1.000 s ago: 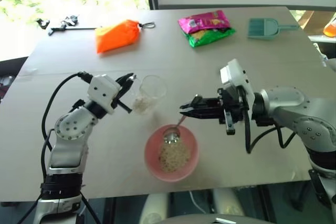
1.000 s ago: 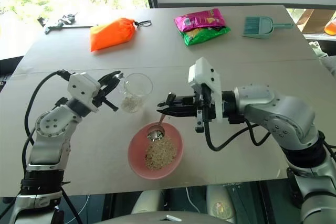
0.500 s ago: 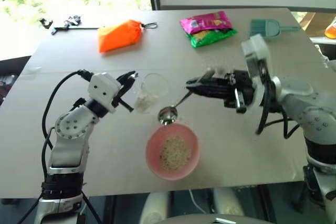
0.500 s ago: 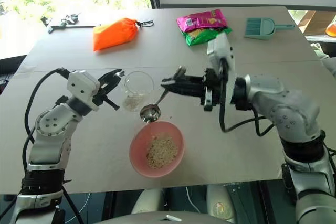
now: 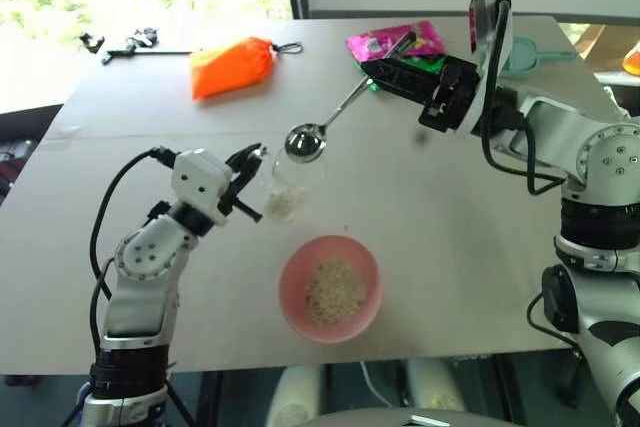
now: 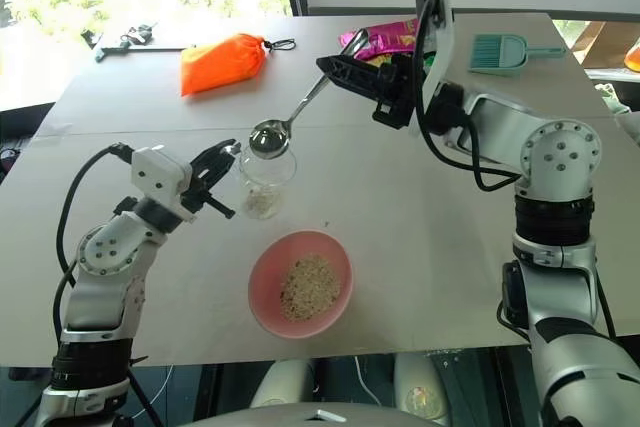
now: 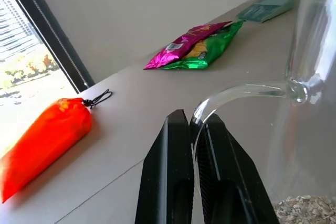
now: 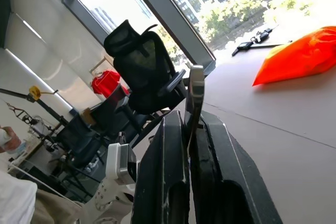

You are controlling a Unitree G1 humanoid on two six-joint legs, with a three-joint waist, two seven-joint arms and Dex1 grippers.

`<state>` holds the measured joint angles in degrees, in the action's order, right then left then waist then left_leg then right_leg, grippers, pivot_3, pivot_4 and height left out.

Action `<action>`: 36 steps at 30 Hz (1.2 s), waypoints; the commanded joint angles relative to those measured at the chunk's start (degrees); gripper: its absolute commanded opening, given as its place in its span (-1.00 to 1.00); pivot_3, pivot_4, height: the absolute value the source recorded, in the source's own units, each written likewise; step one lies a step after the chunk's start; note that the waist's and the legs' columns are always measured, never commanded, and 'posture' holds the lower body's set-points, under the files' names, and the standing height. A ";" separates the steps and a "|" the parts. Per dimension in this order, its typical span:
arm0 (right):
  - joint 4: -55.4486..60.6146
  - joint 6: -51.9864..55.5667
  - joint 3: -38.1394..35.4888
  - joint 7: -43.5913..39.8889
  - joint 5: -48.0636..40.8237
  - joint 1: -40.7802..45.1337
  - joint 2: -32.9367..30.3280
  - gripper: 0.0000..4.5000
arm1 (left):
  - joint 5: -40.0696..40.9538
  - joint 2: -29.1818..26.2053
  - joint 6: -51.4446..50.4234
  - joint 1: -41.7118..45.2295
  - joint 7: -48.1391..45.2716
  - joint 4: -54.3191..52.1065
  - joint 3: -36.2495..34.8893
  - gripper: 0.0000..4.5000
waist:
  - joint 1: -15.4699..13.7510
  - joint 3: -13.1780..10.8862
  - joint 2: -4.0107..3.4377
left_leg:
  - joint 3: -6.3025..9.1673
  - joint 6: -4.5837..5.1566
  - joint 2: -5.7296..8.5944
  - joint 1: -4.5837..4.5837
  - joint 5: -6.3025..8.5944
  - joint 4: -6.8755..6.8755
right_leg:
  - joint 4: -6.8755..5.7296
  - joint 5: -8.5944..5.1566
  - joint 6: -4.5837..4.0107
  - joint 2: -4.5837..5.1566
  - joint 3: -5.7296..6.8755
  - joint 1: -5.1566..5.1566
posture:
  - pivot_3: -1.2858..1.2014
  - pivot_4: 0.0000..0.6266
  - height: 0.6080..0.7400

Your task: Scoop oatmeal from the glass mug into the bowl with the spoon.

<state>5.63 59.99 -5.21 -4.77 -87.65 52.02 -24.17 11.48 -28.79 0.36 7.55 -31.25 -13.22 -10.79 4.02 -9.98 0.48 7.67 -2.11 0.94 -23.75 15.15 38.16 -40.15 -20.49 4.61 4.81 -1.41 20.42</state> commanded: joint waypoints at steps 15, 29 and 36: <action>3.76 -3.68 9.75 -11.77 24.36 0.07 4.13 -1.00 | 0.33 6.11 -4.81 0.31 7.70 -9.00 0.67 -0.98 | 0.05 0.01 0.00 | -0.03 0.00 0.00 0.01 0.00 0.05 | -0.16 0.00 0.00 -0.01 -0.05 0.08 | 0.03 -0.52 1.00; 9.66 -7.87 4.76 -24.64 32.12 -4.07 -1.15 0.98 | 3.72 10.78 -10.10 1.47 13.80 -8.25 -2.42 -1.00 | -0.19 0.01 0.00 | -0.02 0.00 0.02 -0.01 0.00 0.08 | -0.15 0.00 0.00 0.00 -0.04 0.08 | 0.03 -0.52 1.00; 15.96 -20.62 3.23 -32.78 43.87 -18.91 -9.87 0.98 | 5.92 10.91 -9.04 -0.54 15.74 -5.86 -8.62 -1.00 | -0.28 0.03 0.04 | -0.04 0.00 0.03 -0.01 0.00 0.08 | -0.13 0.00 0.00 0.01 -0.05 0.07 | 0.03 -0.52 1.00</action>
<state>19.52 42.77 -0.48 -35.83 -46.52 34.32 -32.69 16.12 -17.50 -10.73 7.18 -16.00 -18.10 -17.21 3.75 -9.95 0.52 7.63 -2.10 0.97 -23.75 15.15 38.24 -40.27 -20.49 4.61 4.82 -1.45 20.47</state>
